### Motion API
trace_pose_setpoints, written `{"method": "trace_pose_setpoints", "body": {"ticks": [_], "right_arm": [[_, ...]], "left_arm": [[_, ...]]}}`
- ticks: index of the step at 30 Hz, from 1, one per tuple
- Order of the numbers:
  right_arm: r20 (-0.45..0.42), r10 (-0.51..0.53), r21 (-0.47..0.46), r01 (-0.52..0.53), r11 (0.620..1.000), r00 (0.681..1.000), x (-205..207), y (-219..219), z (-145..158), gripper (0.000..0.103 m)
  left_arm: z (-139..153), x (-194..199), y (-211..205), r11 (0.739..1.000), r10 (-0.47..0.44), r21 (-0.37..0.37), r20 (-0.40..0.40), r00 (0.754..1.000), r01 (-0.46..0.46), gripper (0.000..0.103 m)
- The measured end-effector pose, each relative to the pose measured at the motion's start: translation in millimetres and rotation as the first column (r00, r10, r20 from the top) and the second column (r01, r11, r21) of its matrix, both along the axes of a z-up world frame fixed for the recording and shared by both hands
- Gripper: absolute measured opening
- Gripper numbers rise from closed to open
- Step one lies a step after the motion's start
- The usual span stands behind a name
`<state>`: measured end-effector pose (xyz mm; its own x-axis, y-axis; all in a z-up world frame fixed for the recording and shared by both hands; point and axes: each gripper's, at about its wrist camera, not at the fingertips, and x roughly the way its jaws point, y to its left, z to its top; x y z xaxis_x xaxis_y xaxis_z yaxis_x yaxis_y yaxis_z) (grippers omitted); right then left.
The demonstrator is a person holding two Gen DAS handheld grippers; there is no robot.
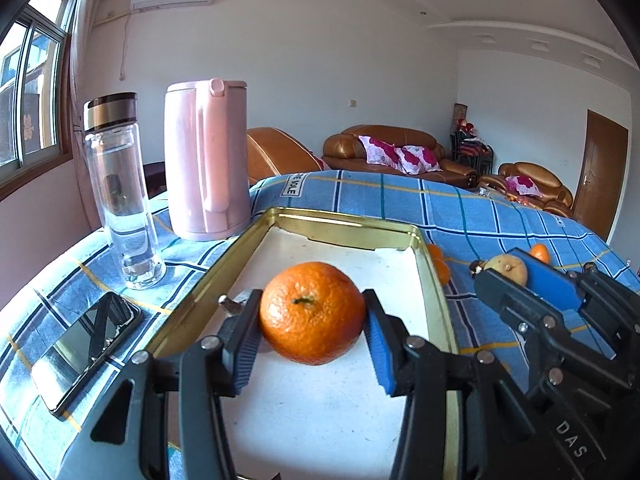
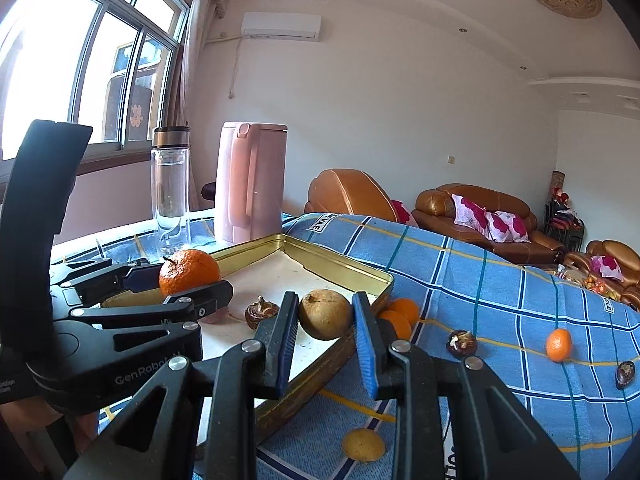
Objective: Organize fruits
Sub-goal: 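Lower the mandarin into the tray with the left tool while the right tool lowers the tan fruit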
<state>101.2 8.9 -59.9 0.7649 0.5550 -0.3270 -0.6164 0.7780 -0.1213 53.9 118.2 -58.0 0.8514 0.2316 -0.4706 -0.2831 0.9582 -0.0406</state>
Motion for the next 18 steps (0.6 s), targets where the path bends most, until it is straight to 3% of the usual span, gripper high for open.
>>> {"method": "trace_pose_setpoints", "body": {"ticks": [18], "right_arm": [[-0.095, 0.104, -0.073, -0.112, 0.991, 0.990, 8, 40, -13, 0.029]], "left_arm": [[-12, -1, 29, 0.999, 0.041, 0.023, -0.094, 0.995, -0.039, 0.050]]}}
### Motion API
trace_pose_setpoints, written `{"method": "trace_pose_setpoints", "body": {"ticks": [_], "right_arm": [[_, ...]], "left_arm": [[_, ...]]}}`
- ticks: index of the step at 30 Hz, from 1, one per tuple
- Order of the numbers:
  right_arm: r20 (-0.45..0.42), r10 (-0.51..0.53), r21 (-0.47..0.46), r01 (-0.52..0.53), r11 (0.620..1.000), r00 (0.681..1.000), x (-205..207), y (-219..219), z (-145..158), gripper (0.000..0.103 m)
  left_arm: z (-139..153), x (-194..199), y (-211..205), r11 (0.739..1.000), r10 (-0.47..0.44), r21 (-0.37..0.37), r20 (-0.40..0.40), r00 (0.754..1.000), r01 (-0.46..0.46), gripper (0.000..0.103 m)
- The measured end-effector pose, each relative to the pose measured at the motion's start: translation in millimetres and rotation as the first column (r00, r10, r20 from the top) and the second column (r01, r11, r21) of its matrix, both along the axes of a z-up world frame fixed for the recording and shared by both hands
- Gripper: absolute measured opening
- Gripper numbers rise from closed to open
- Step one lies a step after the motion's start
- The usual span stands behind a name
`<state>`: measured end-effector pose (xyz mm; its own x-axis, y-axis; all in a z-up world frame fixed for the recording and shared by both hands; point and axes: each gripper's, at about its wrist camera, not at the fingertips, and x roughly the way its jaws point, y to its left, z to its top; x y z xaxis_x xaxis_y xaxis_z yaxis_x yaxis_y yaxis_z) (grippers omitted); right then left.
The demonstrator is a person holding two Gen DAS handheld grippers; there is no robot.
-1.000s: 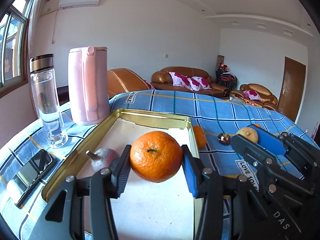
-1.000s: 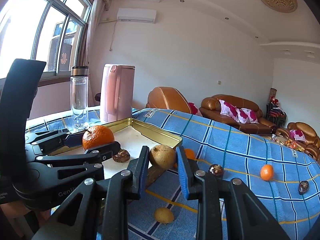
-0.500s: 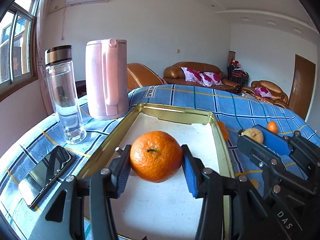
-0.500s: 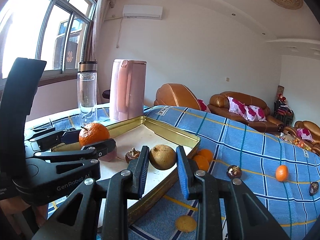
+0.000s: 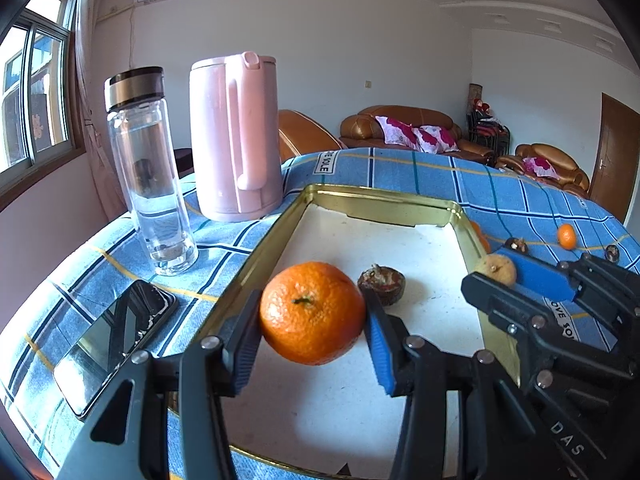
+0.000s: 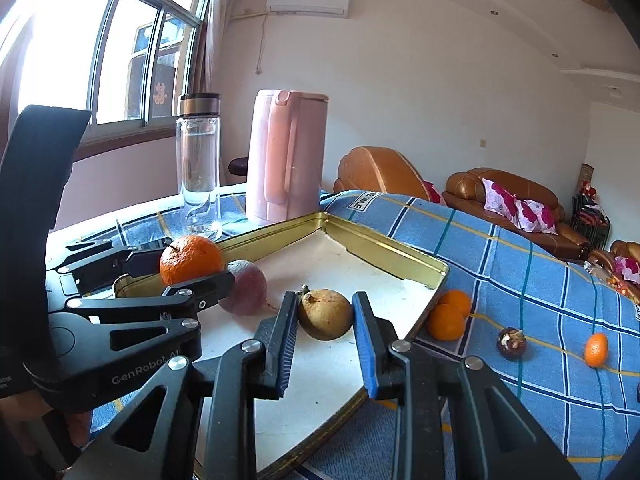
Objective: Organize fruits
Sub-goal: 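Lower the mandarin into the tray with the left tool while the right tool lowers the tan fruit, then open the left tool to release the mandarin while the right tool releases the tan fruit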
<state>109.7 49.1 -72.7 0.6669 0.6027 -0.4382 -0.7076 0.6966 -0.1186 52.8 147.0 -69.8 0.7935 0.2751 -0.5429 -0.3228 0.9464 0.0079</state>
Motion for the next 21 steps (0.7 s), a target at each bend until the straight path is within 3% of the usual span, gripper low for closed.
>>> {"method": "trace_pose_setpoints", "body": {"ticks": [7, 17, 21], "right_arm": [[-0.070, 0.031, -0.044, -0.034, 0.998, 0.997, 9, 8, -8, 0.029], [-0.099, 0.047, -0.069, -0.054, 0.996, 0.994, 9, 12, -12, 0.029], [-0.111, 0.029, -0.057, -0.035, 0.998, 0.993, 13, 10, -11, 0.039]], "left_arm": [[-1, 1, -1, 1.000, 0.006, 0.008, -0.022, 1.000, -0.006, 0.050], [-3, 4, 1, 1.000, 0.018, 0.013, -0.039, 0.999, -0.018, 0.051], [-1, 3, 1, 1.000, 0.024, 0.020, -0.032, 0.999, -0.024, 0.051]]}}
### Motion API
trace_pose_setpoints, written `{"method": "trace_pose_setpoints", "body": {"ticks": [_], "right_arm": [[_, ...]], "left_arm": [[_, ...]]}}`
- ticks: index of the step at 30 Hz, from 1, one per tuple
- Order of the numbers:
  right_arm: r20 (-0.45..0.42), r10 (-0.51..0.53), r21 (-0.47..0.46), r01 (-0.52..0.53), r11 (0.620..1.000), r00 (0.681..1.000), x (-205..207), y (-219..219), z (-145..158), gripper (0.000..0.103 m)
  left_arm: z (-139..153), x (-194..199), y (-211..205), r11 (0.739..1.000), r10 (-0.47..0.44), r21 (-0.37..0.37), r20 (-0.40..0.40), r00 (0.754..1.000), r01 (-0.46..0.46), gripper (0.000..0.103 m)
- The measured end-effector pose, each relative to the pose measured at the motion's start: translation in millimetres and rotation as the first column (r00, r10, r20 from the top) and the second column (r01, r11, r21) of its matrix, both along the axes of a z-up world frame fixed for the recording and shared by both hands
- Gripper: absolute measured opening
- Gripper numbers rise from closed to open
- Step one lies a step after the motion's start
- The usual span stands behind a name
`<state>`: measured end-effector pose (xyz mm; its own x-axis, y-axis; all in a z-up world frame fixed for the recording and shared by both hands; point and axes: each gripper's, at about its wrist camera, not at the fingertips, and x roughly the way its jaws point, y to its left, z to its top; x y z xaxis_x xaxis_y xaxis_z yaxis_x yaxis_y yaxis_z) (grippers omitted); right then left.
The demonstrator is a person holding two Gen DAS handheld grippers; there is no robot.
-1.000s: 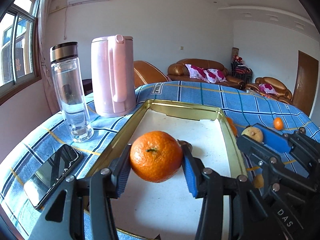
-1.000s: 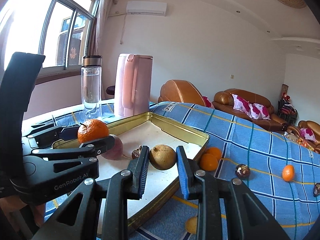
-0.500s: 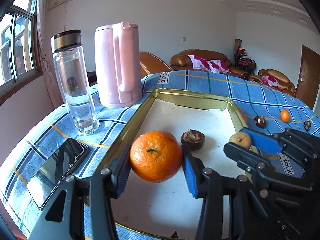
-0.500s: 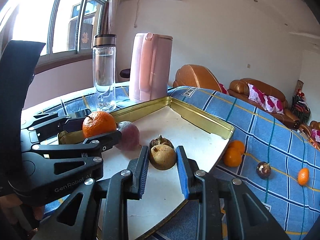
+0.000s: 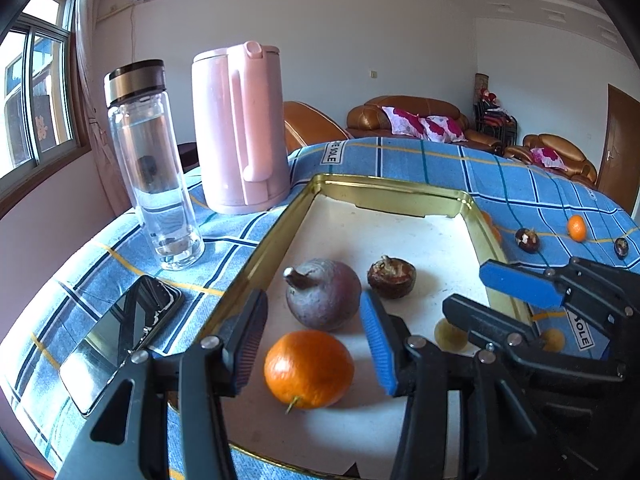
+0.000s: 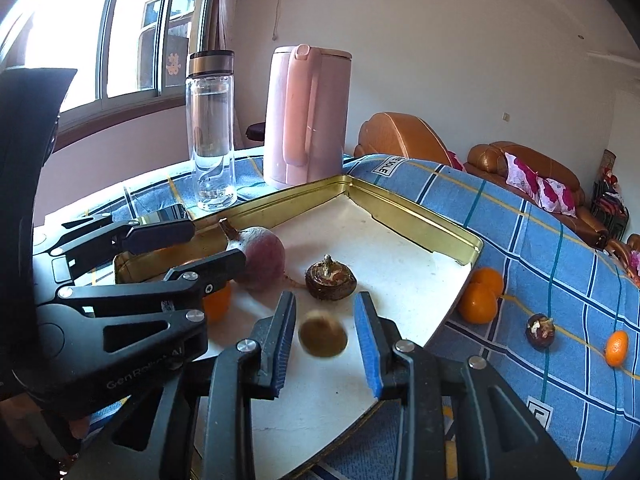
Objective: Organize fruits
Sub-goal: 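Open the left tool to release the mandarin while the right tool releases the tan fruit, then grasp a small tan fruit with the right tool while the left tool approaches a brown fruit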
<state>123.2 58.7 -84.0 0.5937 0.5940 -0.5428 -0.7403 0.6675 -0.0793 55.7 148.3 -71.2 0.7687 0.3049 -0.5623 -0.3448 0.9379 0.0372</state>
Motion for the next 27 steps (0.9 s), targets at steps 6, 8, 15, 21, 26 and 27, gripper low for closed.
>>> {"method": "trace_pose_setpoints", "body": {"ticks": [6, 8, 15, 21, 26, 27], "right_arm": [[0.009, -0.060, 0.048, 0.059, 0.997, 0.998, 2, -23, 5, 0.060], [0.055, -0.105, 0.044, 0.102, 0.994, 0.993, -1, -39, 8, 0.060], [0.033, -0.272, 0.077, 0.269, 0.960, 0.962, 12, -116, 18, 0.062], [-0.041, -0.311, 0.068, 0.313, 0.947, 0.950, 18, -134, 8, 0.062], [-0.055, -0.205, 0.020, 0.206, 0.978, 0.977, 8, -110, 2, 0.062], [-0.060, -0.187, 0.010, 0.188, 0.982, 0.980, 6, -107, 0, 0.062]], "left_arm": [[3, -5, -1, 1.000, 0.012, 0.012, 0.026, 1.000, -0.013, 0.074], [4, -7, -6, 0.999, 0.003, 0.034, 0.038, 0.999, -0.005, 0.075], [7, -8, -11, 0.999, -0.010, 0.033, 0.060, 0.998, 0.008, 0.084], [7, -10, -17, 0.999, -0.008, 0.041, 0.070, 0.998, 0.005, 0.093], [7, -10, -19, 0.999, -0.009, 0.048, 0.073, 0.997, 0.005, 0.096], [7, -10, -19, 0.999, -0.007, 0.046, 0.074, 0.997, 0.004, 0.096]]}}
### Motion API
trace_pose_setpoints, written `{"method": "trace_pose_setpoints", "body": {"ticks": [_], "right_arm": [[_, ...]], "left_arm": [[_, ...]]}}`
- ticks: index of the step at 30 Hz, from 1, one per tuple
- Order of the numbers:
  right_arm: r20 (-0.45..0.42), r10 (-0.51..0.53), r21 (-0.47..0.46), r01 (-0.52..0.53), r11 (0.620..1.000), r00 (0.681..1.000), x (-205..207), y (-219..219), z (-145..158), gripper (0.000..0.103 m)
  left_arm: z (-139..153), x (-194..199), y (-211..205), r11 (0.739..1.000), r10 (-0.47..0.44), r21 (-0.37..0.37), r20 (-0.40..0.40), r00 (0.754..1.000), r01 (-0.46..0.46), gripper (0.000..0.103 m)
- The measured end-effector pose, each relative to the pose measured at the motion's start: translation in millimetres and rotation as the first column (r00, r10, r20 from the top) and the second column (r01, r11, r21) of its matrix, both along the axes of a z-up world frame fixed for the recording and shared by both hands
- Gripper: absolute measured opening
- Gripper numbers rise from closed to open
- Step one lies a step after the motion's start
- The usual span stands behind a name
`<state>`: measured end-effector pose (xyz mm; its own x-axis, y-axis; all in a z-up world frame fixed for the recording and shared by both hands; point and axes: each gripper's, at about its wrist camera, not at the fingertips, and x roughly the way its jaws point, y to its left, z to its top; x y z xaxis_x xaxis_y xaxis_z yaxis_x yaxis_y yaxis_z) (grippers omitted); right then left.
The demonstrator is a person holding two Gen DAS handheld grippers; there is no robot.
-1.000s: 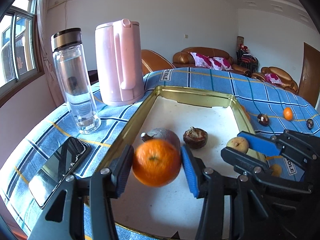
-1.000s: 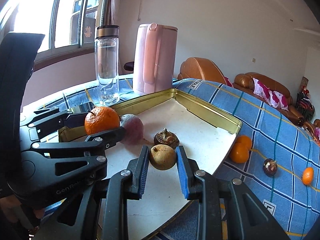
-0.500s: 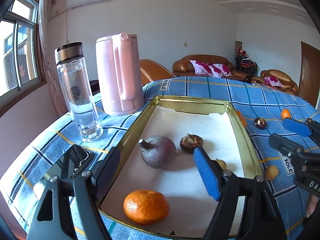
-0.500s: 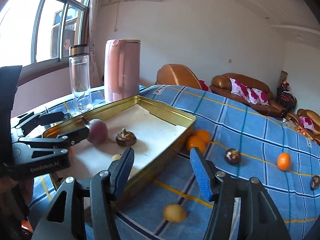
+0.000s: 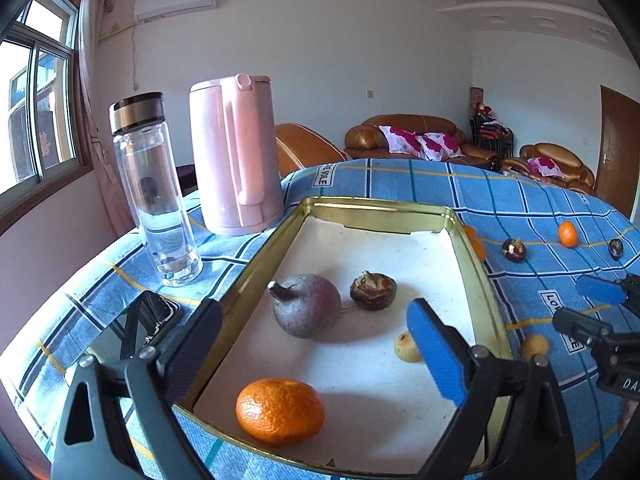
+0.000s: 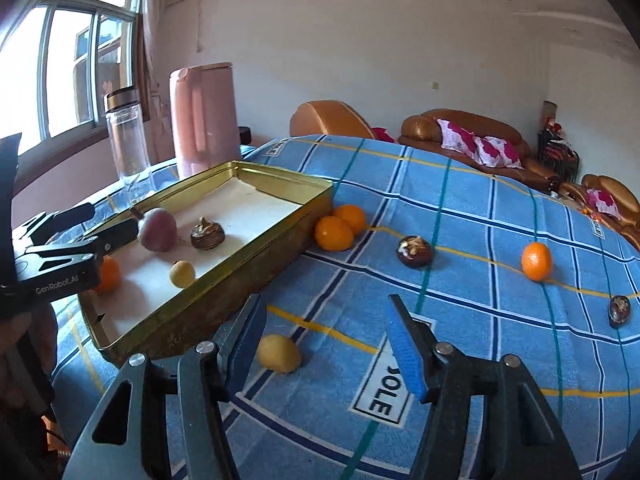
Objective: Organize fruits
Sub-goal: 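Grasp a small tan fruit with the right tool while the left tool approaches a brown fruit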
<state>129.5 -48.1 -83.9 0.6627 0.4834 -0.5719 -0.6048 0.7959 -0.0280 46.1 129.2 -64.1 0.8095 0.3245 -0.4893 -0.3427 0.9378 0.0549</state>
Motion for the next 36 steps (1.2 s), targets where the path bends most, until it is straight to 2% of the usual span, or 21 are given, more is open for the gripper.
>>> {"method": "trace_pose_setpoints", "body": {"ticks": [5, 7, 9, 11, 15, 19, 25, 36], "right_arm": [[-0.075, 0.033, -0.082, -0.039, 0.996, 0.997, 5, 19, -13, 0.060], [-0.112, 0.039, -0.113, -0.051, 0.992, 0.993, 10, 25, -19, 0.053], [-0.150, 0.032, -0.135, -0.052, 0.989, 0.988, 14, 27, -26, 0.038], [-0.168, 0.043, -0.118, -0.063, 0.991, 0.985, 16, 24, -27, 0.030], [-0.142, 0.043, -0.051, -0.050, 0.997, 0.989, 13, 12, -18, 0.030], [-0.075, -0.027, -0.034, 0.024, 0.999, 0.997, 19, -9, -7, 0.029], [-0.050, -0.130, 0.017, 0.131, 0.991, 0.990, 44, -53, 10, 0.029], [-0.023, -0.272, 0.056, 0.273, 0.960, 0.962, 92, -102, 16, 0.029]], "left_arm": [[-1, 0, -1, 1.000, -0.002, -0.010, 0.002, 1.000, 0.002, 0.097], [-1, 0, -2, 1.000, -0.008, -0.012, 0.001, 1.000, 0.008, 0.097], [-1, 0, -6, 1.000, -0.016, -0.014, 0.000, 1.000, 0.016, 0.097], [0, 1, -10, 0.999, -0.028, -0.015, -0.002, 1.000, 0.028, 0.097], [6, 4, -24, 0.998, -0.065, -0.022, 0.004, 0.998, 0.065, 0.097], [17, 11, -49, 0.992, -0.125, 0.001, 0.014, 0.992, 0.125, 0.097], [29, 31, -90, 0.978, -0.205, 0.032, 0.012, 0.979, 0.205, 0.097], [22, 102, -148, 0.958, -0.286, 0.002, -0.088, 0.954, 0.287, 0.096]]}}
